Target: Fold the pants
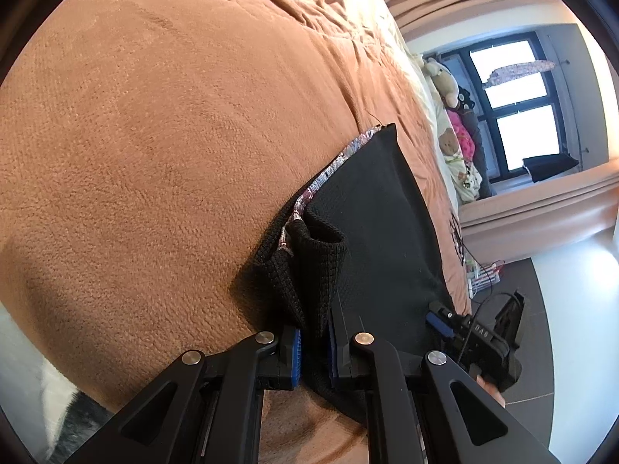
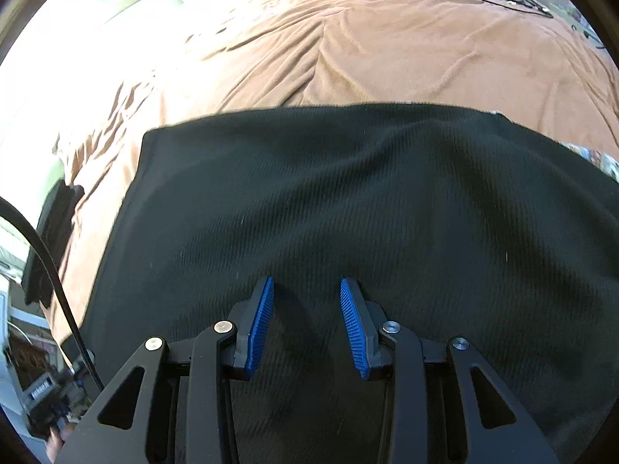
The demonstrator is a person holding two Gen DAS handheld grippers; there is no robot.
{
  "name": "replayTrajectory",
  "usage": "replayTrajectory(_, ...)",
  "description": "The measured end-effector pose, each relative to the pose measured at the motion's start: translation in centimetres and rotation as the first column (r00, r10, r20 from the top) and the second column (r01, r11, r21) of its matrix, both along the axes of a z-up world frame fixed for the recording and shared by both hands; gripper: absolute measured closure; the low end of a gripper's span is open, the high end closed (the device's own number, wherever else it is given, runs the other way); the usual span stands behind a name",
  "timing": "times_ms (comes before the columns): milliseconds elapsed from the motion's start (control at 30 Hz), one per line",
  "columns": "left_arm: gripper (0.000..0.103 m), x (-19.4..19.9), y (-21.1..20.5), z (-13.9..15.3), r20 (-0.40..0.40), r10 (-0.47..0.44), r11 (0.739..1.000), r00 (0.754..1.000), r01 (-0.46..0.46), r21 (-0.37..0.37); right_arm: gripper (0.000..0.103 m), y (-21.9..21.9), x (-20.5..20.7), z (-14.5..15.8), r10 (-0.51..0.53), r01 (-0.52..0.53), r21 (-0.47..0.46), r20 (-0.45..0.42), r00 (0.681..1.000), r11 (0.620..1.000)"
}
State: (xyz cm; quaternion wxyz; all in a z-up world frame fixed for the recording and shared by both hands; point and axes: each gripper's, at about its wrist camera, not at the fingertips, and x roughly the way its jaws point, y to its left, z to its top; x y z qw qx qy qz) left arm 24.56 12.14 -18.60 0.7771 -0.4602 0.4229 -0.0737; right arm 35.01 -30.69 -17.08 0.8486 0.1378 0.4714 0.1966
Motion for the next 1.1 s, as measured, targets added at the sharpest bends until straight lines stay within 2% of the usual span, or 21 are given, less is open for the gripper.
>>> replayTrajectory(167,0.092,-0.1,0.0,0.0,0.006,0.013,1.0,1.0,-0.013,-0.01,0.069,-0.7,2.0,0.1,-0.026,0.027,0.035,-0.011,1.0,0.999)
replayTrajectory(500,0.092,0.6,0.3,-0.3,0.012,0.012,0.999,1.0,-0.011,-0.035,0.069,-0.3,6.2,0.3,-0.049,0.048,-0.009,-0.013,0.999,0.999)
replayTrajectory(600,0.092,0.9,0.2,-0.1,0.013,0.006,1.0,1.0,-0.006,-0.023,0.076,-0.1,7.5,0.3,-0.046,0.046,-0.047,-0.007,0.999,0.998)
replayTrajectory(733,0.092,1.2,0.5,-0.5,0.019,0.016,0.999,1.0,-0.015,-0.052,0.09,0.7,8.7,0.2,-0.053,0.052,-0.091,-0.007,0.999,0.995)
replayTrajectory(833,0.093,1.6,0.5,-0.6,0.017,0.012,0.998,1.0,-0.011,-0.059,0.093,1.6,9.5,0.6,-0.047,0.046,-0.121,0.001,0.999,0.992)
replayTrajectory(967,0.096,1.7,0.4,-0.1,0.027,-0.001,0.999,1.0,0.002,-0.046,0.093,1.5,8.3,1.8,-0.026,0.029,-0.105,0.031,0.999,0.994)
replayTrajectory(1100,0.097,1.5,0.4,0.7,0.055,0.002,0.998,0.999,0.001,-0.063,0.093,1.4,5.3,3.1,0.002,0.004,-0.086,0.066,0.998,0.996)
